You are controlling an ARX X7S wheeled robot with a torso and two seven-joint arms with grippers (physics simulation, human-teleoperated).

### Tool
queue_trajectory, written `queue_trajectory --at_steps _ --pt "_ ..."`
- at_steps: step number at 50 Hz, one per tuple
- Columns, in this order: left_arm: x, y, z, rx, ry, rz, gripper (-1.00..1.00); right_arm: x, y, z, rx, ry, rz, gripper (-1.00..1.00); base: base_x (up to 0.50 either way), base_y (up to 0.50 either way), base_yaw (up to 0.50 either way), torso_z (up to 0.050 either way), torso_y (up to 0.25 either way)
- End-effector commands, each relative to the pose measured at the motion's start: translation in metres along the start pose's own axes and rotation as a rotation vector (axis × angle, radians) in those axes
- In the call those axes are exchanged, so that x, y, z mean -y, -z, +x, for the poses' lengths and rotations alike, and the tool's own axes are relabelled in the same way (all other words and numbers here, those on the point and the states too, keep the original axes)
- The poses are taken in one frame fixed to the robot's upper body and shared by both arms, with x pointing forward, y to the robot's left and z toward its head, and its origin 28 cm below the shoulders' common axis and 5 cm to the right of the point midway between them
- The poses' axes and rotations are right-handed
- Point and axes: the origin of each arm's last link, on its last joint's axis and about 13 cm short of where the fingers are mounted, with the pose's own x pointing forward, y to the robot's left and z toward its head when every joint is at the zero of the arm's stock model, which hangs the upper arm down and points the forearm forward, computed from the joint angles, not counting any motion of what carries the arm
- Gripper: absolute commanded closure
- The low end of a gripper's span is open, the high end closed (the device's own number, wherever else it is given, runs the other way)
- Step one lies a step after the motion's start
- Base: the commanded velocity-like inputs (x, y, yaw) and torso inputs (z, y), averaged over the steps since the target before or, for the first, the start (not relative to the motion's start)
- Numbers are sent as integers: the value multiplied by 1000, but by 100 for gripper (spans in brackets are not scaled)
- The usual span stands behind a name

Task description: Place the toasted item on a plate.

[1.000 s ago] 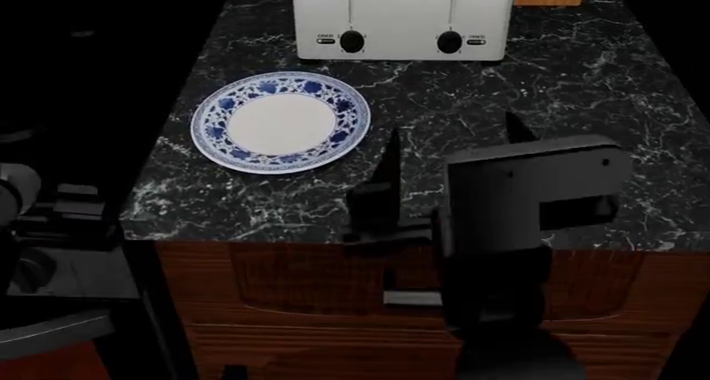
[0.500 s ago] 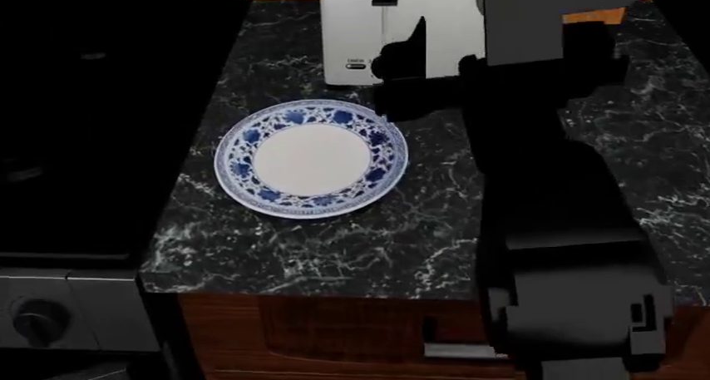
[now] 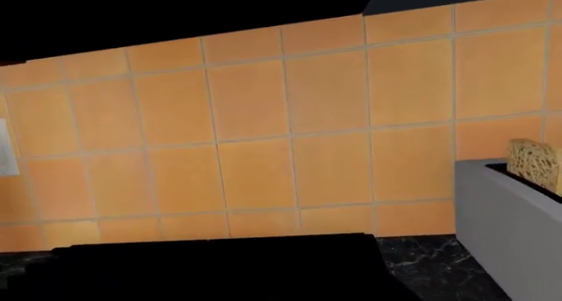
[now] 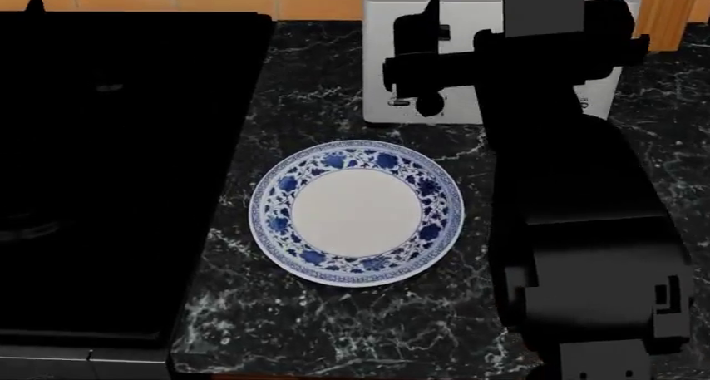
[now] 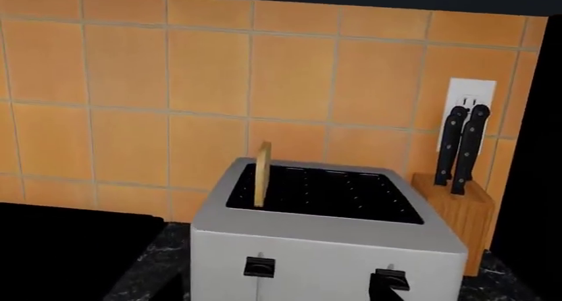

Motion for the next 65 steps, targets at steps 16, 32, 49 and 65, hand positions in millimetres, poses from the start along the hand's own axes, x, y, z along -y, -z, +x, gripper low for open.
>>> queue_trajectory --at_steps 16,32,49,65 --pt "2 -11 2 1 12 -5 -100 1 -14 -4 19 1 17 -100 215 272 0 50 0" --pt "6 -8 0 -7 29 6 -100 1 -12 -4 28 2 42 -100 231 0 0 50 0" --pt "7 -3 0 -16 32 4 -100 -3 -10 -4 0 -18 23 -100 213 0 0 50 0" --pt "11 2 1 -33 47 11 -100 0 -7 -3 -18 2 23 -100 122 0 0 50 0"
